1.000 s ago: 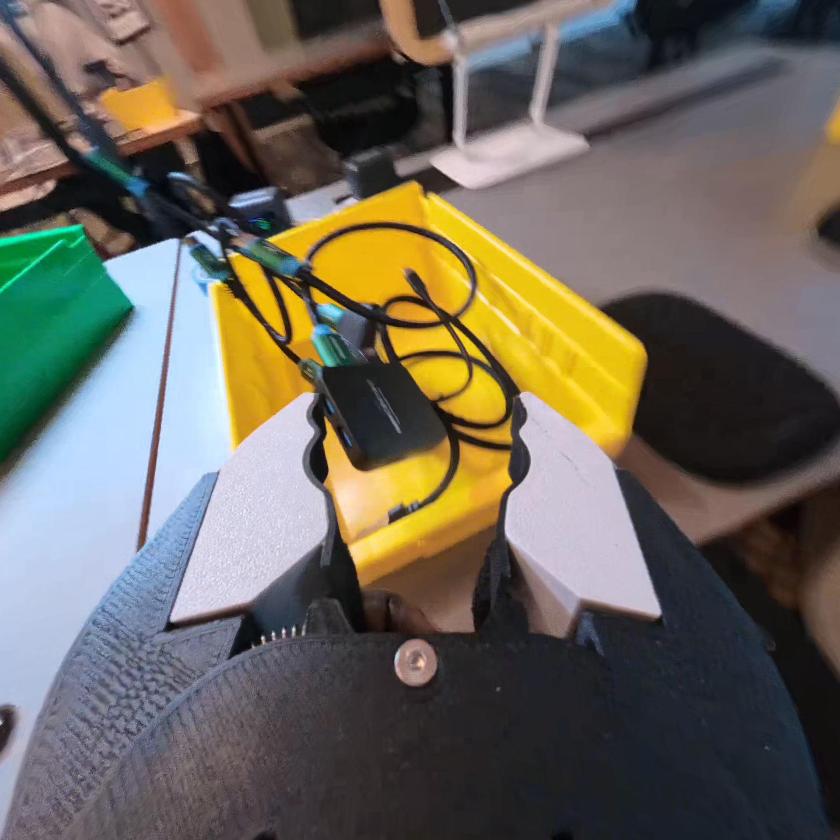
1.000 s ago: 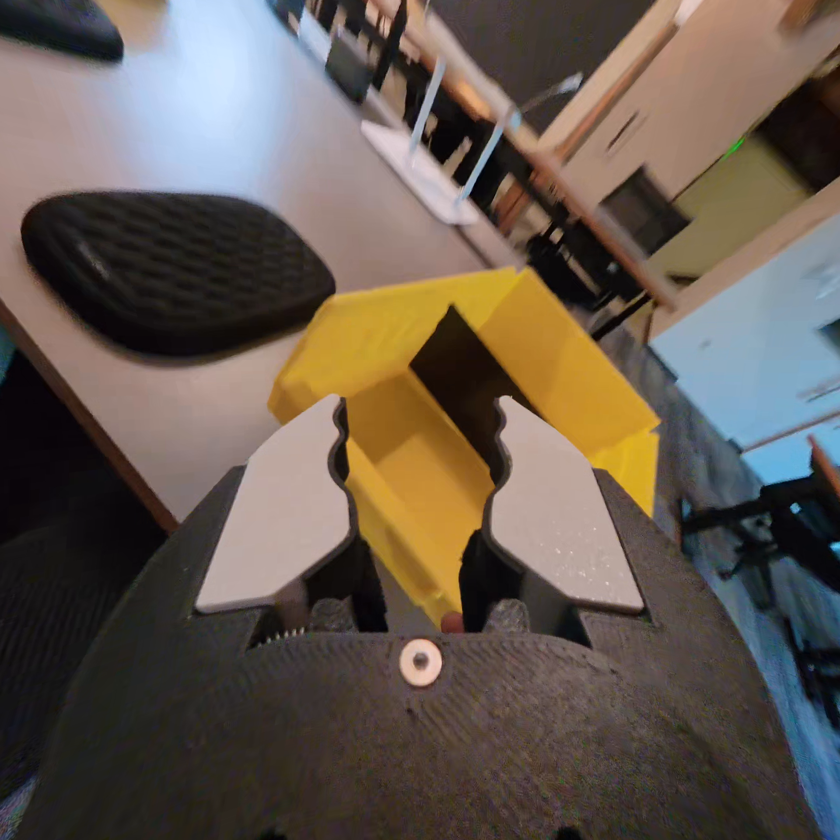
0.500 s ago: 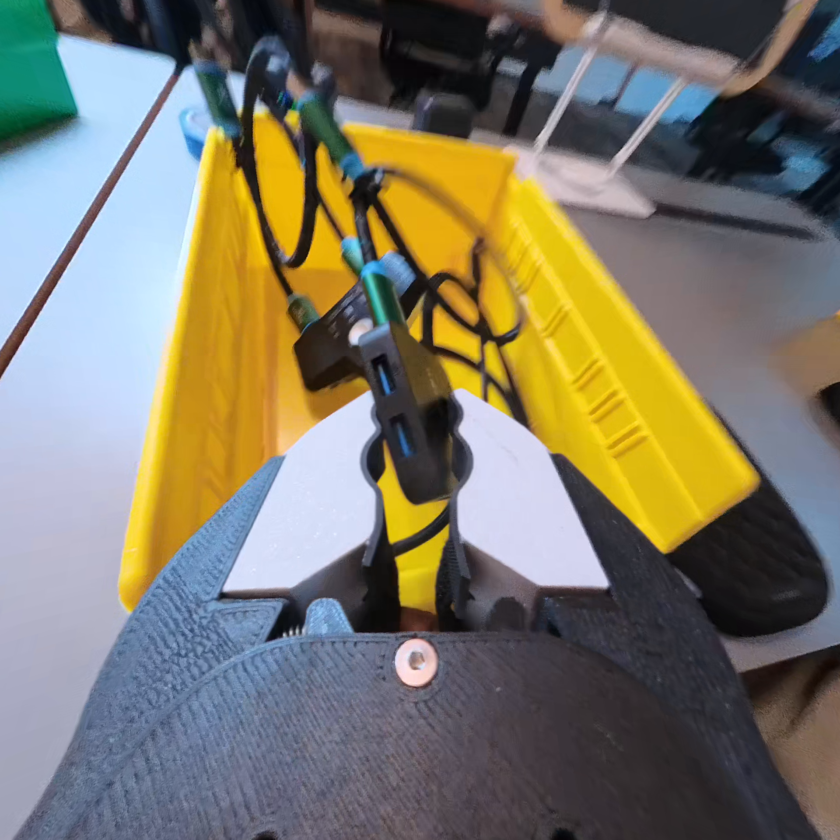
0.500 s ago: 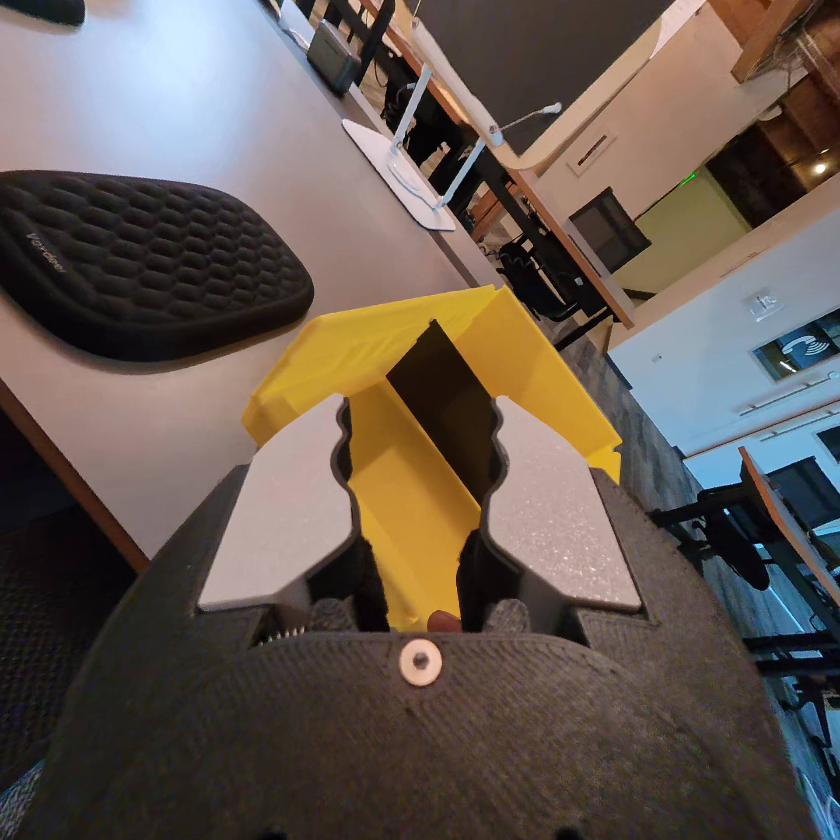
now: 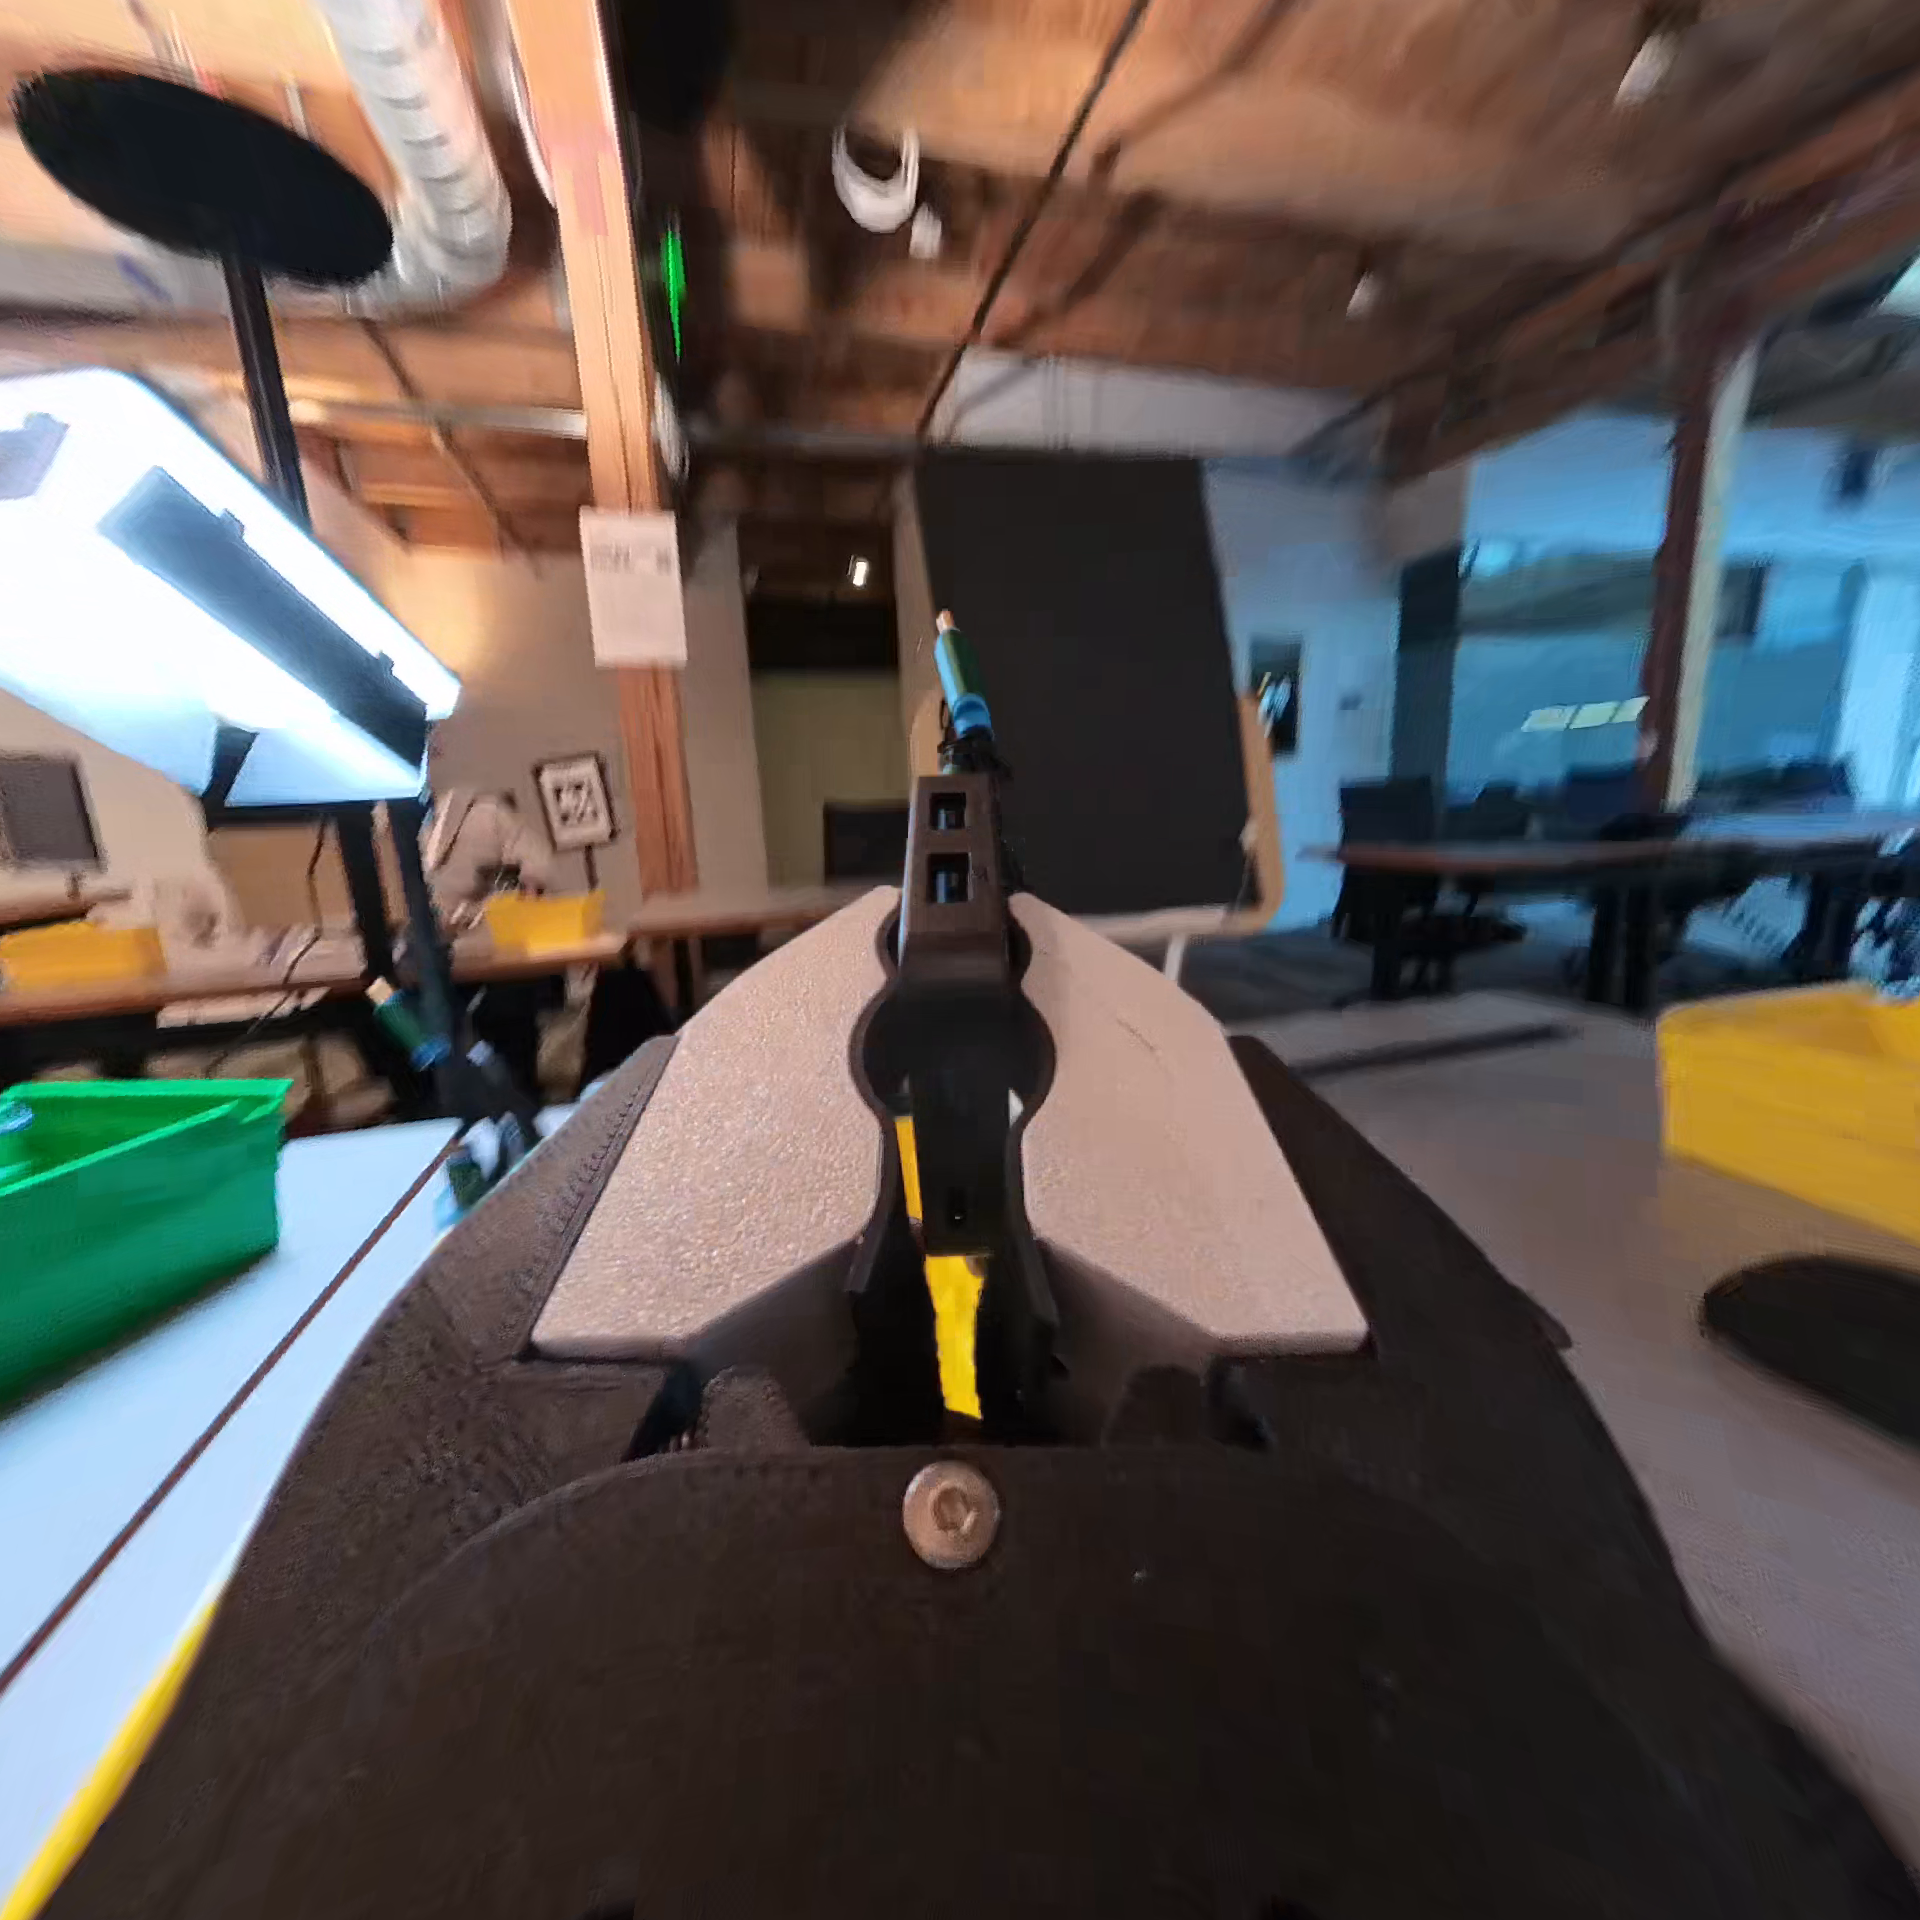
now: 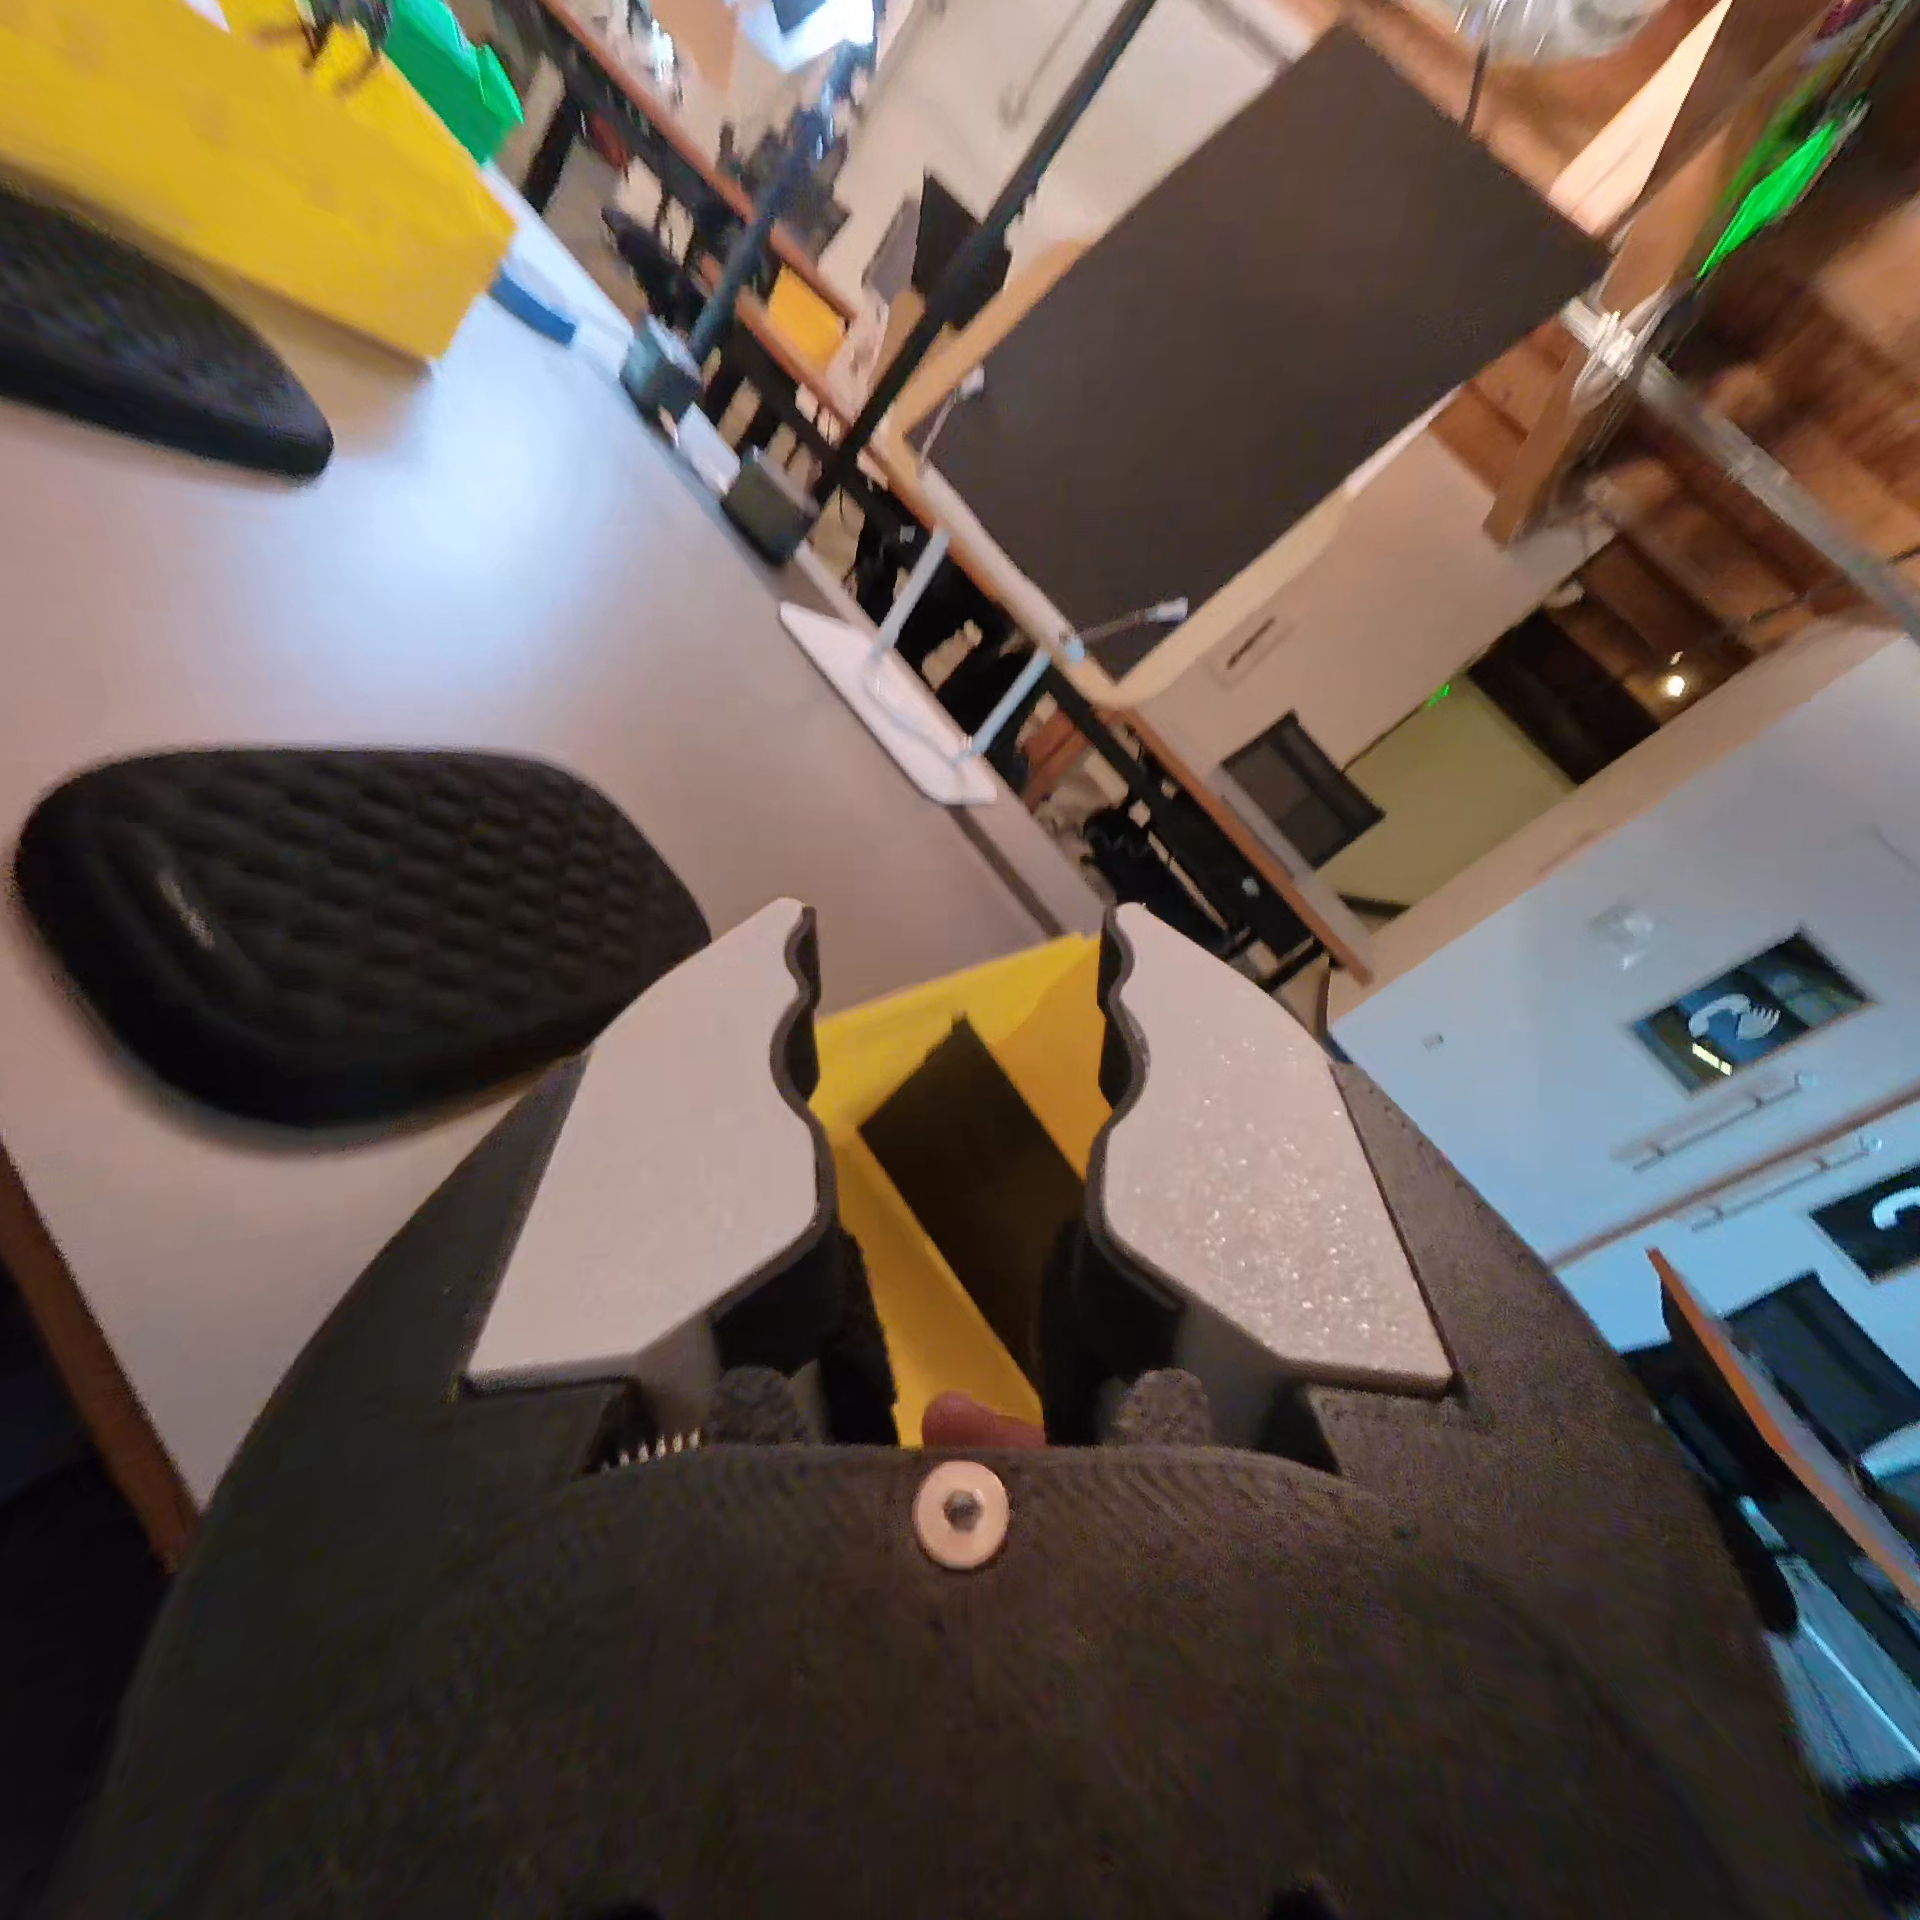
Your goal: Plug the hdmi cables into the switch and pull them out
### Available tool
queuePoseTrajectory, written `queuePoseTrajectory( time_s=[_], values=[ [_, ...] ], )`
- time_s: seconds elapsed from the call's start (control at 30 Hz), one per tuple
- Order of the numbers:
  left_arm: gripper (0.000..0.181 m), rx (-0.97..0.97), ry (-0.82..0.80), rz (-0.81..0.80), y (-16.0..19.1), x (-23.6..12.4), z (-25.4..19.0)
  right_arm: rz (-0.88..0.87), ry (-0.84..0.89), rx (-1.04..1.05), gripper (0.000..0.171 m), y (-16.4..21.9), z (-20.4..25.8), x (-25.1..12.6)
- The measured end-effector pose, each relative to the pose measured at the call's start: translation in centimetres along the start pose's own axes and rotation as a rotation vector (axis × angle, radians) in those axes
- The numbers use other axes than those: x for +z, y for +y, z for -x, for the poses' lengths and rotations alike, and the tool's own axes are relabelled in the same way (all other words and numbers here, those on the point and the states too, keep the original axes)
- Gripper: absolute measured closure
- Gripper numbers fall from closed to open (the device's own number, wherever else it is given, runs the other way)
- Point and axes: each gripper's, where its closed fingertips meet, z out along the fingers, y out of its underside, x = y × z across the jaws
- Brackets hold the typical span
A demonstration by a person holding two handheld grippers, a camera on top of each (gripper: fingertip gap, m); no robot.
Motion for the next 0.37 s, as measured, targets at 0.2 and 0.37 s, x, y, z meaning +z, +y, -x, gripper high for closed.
queuePoseTrajectory(
  time_s=[0.2, 0.37],
  values=[
    [0.168, -0.457, 0.197, -0.406, -4.0, 1.4, -5.3, -0.325, -0.138, 0.095, 0.121, -7.7, 3.1, 3.8],
    [0.168, -0.978, 0.453, -0.393, -1.1, 4.3, -11.0, -0.567, -0.417, 0.162, 0.122, -12.6, 8.7, 6.0]
  ],
)
